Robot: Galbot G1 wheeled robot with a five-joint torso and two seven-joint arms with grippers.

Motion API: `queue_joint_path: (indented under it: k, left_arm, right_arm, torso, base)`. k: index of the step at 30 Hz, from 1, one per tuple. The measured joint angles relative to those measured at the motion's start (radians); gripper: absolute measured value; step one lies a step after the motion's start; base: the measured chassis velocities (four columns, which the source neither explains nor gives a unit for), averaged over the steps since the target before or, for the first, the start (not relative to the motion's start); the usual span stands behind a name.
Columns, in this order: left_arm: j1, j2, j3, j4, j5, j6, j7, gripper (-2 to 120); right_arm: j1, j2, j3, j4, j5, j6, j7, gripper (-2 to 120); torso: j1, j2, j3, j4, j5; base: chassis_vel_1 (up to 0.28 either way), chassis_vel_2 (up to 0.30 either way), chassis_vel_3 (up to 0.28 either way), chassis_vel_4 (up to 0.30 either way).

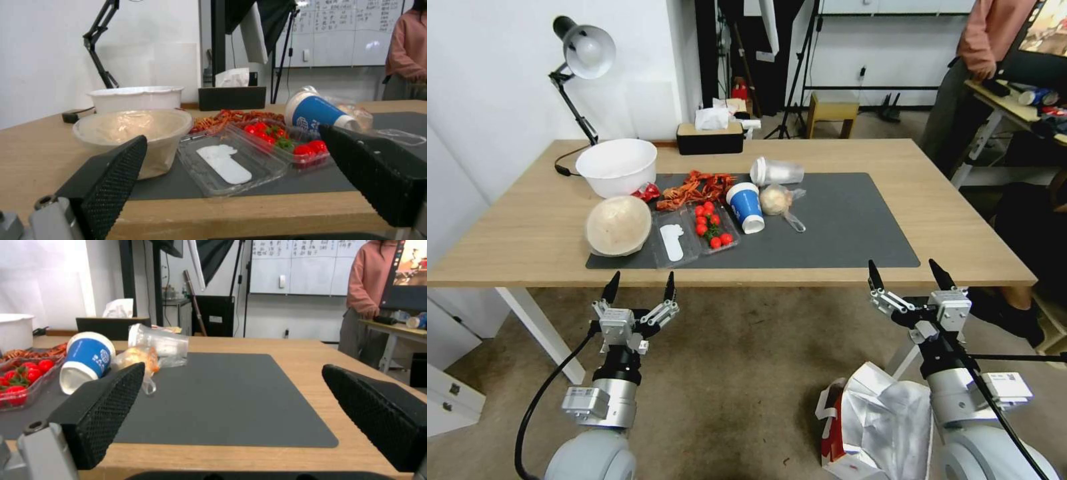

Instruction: Pick up the food delivery bag from the floor and place it on the table.

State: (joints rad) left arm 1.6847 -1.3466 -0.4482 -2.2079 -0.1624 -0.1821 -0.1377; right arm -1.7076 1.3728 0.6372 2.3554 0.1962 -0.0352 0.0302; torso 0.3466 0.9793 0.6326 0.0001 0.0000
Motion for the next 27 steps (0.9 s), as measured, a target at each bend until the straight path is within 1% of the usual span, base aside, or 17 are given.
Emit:
queue_joint_path:
  k: [5, 6, 8, 10, 11, 14, 19, 27]
  left_arm:
    - [0.002, 0.001, -0.001, -0.001, 0.0, 0.002, 0.004, 97]
    - [0.002, 0.001, -0.002, -0.001, 0.0, 0.004, 0.005, 96]
    - [0.002, 0.002, -0.003, -0.001, 0.0, 0.005, 0.005, 96]
    - [0.003, 0.002, -0.002, -0.001, 0.0, 0.007, 0.004, 96]
    - [0.003, 0.002, -0.002, -0.001, 0.0, 0.007, 0.004, 96]
    - [0.004, 0.002, -0.002, -0.001, 0.0, 0.007, 0.005, 96]
    - [0.005, 0.002, -0.002, -0.001, 0.0, 0.006, 0.005, 96]
    - [0.006, 0.001, -0.002, -0.001, 0.004, 0.005, 0.005, 96]
  right_arm:
    - [0.002, 0.001, 0.002, -0.002, 0.0, 0.002, 0.001, 100]
    - [0.002, 0.002, 0.005, -0.002, 0.0, 0.004, 0.002, 100]
    - [0.001, 0.004, 0.007, -0.002, 0.0, 0.005, 0.002, 100]
    - [0.0, 0.006, 0.017, 0.001, 0.009, 0.008, 0.003, 100]
    - [0.0, 0.006, 0.017, 0.001, 0.009, 0.008, 0.003, 100]
    - [0.0, 0.009, 0.028, 0.004, 0.019, 0.012, 0.002, 100]
    - [-0.003, 0.011, 0.03, 0.004, 0.02, 0.015, 0.001, 100]
    - [-0.001, 0.006, 0.035, 0.003, 0.028, 0.016, -0.005, 100]
  torso:
    - [-0.009, -0.019, -0.011, 0.0001, 0.0]
    - [-0.014, -0.031, -0.018, 0.0, 0.0]
    - [-0.017, -0.038, -0.021, 0.0, 0.0]
    - [-0.025, -0.058, -0.033, 0.0, 0.0]
    - [-0.025, -0.058, -0.033, 0.0, 0.0]
    - [-0.034, -0.08, -0.046, 0.0, -0.0001]
    - [-0.042, -0.097, -0.055, 0.0, 0.0]
    - [-0.06, -0.139, -0.079, 0.0001, 0.0]
  base:
    - [0.0, 0.0, 0.0, 0.0]
    - [0.0, 0.0, 0.0, 0.0]
    - [0.0, 0.0, 0.0, 0.0]
    - [0.0, 0.0, 0.0, 0.0]
    - [0.0, 0.0, 0.0, 0.0]
    - [0.0, 0.0, 0.0, 0.0]
    - [0.0, 0.0, 0.0, 0.0]
    - [0.0, 0.0, 0.0, 0.0]
